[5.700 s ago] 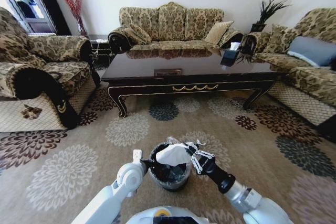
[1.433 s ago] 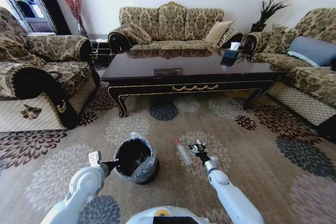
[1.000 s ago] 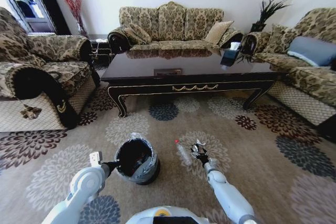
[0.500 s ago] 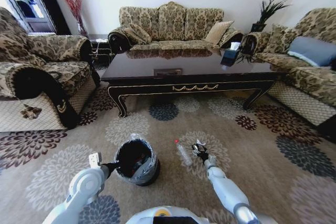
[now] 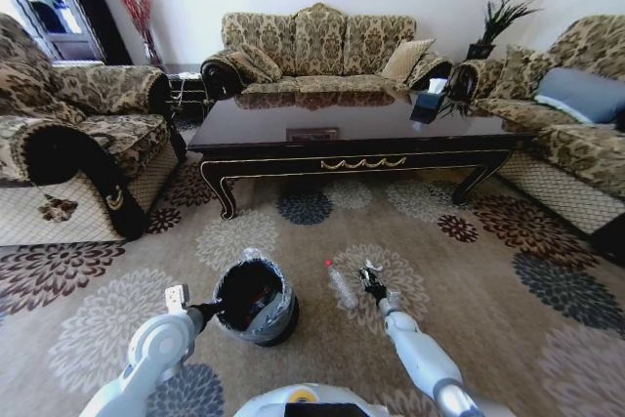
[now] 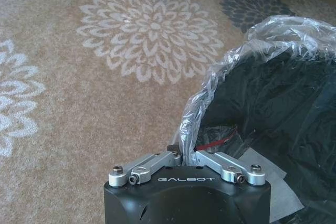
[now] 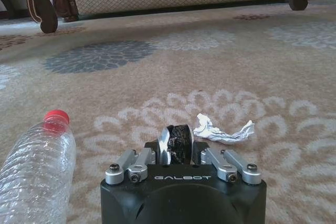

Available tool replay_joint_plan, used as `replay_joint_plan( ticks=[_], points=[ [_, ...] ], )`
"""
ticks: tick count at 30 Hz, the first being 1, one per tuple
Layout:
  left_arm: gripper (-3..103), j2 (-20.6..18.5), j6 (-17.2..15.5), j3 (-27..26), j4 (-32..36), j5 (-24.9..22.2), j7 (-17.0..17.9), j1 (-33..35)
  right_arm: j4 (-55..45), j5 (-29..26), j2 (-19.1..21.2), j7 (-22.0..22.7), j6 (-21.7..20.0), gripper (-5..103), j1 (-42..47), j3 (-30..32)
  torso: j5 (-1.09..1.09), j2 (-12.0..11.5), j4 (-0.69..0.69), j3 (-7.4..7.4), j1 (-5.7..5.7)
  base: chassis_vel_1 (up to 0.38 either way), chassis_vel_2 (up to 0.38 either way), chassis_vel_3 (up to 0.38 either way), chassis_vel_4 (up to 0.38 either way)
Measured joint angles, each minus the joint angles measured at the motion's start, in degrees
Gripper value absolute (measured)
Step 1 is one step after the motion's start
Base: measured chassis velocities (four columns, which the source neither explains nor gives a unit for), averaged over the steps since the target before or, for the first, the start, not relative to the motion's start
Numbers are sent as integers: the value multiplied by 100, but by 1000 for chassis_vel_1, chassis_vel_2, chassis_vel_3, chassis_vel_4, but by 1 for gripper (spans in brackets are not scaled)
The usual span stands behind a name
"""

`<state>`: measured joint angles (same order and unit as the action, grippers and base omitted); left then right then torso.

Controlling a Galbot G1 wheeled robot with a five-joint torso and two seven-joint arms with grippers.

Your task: Move to the front of the table and pick up the trash from the floor, then place it into the trash bin.

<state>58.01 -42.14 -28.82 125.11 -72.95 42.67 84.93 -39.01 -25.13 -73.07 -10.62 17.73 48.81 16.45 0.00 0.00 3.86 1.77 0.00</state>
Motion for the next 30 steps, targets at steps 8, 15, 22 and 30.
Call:
replay_joint_plan(
  ticks=[8,15,22,30],
  points=[
    [0,6,0,-7,38,6,-4,30,-376,-2,66,32,-54,32,238,71,1,0,0,1,0,0,0,0,0],
    [0,0,0,105,19,10,-6,-41,-1294,-227,335,102,-193,32,676,151,2,0,1,1,0,0,0,0,0],
    [0,33,0,337,-94,92,11,-197,-3225,-544,1099,113,-305,32,1632,388,0,0,2,1,0,0,0,0,0],
    [0,62,0,628,-174,124,109,-387,-5044,-665,1457,91,-376,32,2673,719,1,0,1,0,0,0,0,0,0]
  ],
)
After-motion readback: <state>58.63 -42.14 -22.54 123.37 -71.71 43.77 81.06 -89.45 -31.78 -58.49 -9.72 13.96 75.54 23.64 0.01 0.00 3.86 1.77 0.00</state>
